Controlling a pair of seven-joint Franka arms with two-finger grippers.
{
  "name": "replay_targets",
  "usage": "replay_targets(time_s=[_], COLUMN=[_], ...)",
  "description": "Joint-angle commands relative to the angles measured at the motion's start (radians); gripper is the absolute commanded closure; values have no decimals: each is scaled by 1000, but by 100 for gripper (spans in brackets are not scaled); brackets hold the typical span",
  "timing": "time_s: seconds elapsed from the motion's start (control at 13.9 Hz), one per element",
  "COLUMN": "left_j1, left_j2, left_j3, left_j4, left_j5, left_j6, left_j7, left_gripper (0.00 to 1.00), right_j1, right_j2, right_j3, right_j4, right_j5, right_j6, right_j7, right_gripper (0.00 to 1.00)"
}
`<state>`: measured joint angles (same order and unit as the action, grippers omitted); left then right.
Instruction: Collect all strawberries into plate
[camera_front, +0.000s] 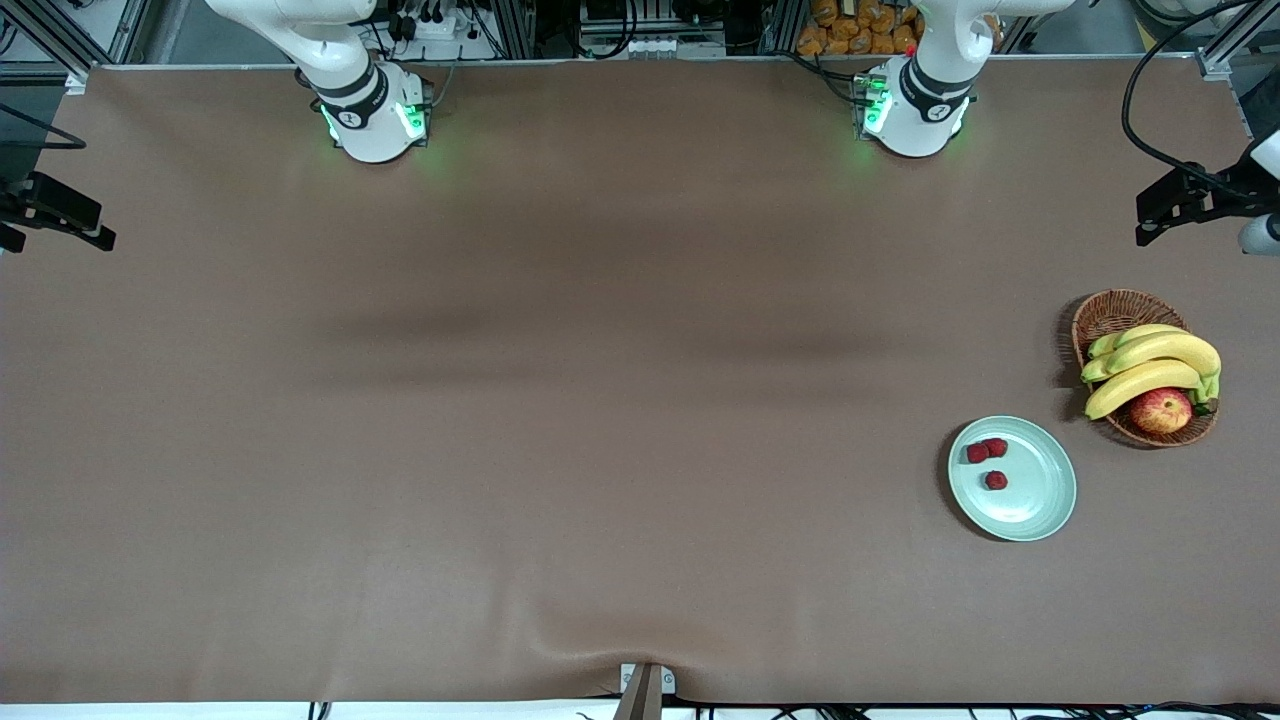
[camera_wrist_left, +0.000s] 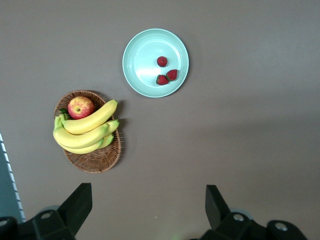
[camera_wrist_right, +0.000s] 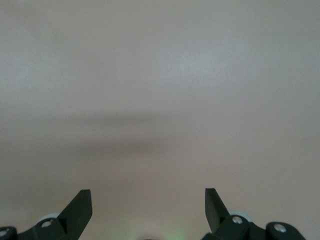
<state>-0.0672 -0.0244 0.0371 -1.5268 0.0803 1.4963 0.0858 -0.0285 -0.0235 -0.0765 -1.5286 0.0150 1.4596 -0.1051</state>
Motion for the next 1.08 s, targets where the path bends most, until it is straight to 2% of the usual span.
replay_targets(time_s=[0.0, 0.43, 0.57, 1.0], left_j1=[-17, -20, -19, -20], left_j2=[49, 75, 67, 70], left_j3=[21, 37, 37, 37], left_j4=[37, 45, 39, 19], left_j5=[-30, -56, -88, -86], left_j6=[15, 80, 81, 78], left_j7=[-28, -93, -100, -106], left_gripper=[0, 0, 0, 0], right_j1=[-10, -10, -10, -10], right_j2=[2, 4, 5, 5], right_j3=[11, 11, 11, 11], right_j4=[16, 16, 16, 16], right_j5=[-15, -15, -13, -13], right_j6=[-16, -16, -16, -16], right_j7=[15, 15, 15, 13], right_gripper=[0, 0, 0, 0])
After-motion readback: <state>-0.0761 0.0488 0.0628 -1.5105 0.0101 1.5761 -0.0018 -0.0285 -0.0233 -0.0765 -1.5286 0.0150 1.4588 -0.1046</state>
